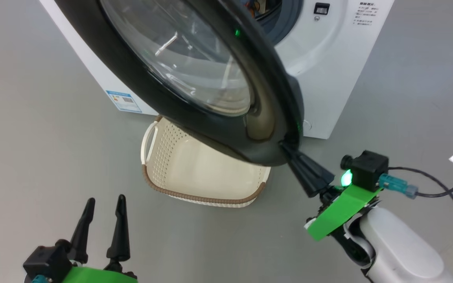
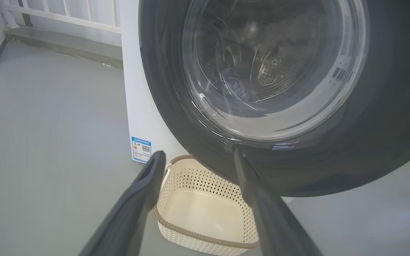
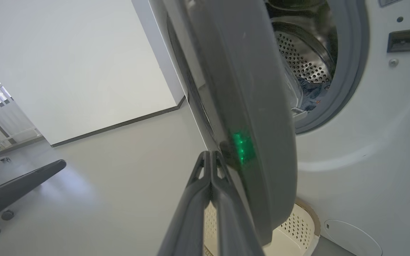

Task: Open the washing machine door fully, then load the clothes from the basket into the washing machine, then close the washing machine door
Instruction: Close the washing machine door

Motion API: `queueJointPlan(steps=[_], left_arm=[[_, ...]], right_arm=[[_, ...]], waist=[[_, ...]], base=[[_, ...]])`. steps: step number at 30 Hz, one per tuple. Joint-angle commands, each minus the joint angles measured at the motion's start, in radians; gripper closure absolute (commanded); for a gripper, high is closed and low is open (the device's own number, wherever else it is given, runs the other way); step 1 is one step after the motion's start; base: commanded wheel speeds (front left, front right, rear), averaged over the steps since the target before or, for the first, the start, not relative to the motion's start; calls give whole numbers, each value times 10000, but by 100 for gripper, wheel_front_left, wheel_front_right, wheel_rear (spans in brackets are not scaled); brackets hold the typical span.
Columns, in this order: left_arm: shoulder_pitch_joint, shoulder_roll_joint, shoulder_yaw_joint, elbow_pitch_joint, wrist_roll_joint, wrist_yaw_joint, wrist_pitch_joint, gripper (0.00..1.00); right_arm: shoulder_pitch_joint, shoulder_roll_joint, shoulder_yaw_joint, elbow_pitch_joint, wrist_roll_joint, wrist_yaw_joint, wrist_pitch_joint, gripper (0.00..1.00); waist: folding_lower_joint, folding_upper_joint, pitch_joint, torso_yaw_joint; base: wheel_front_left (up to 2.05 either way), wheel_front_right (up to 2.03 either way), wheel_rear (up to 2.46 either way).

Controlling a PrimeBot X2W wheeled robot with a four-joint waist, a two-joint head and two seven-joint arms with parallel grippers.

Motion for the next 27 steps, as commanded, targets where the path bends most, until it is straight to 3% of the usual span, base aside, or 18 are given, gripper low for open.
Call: queueJointPlan(steps=[1,8,27], left_arm=[[-394,70,245,-331,-52,101,-65,0],[-705,70,-88,-621,-97,222,-65,0],[-1501,70,-1071,-1366,-390,639,-65,0]], right_arm=[[-255,29,-269,-257,-160,14,-48,100],[-852,-91,-1488,-277,-392,14,-48,100],[-3593,-553,-3563,845,-712,14,-48,100]], waist=[[-1,0,183,74],[-1,0,664,279],[-1,0,2035,1133]], base=[[0,0,0],[0,0,0],[0,0,0]])
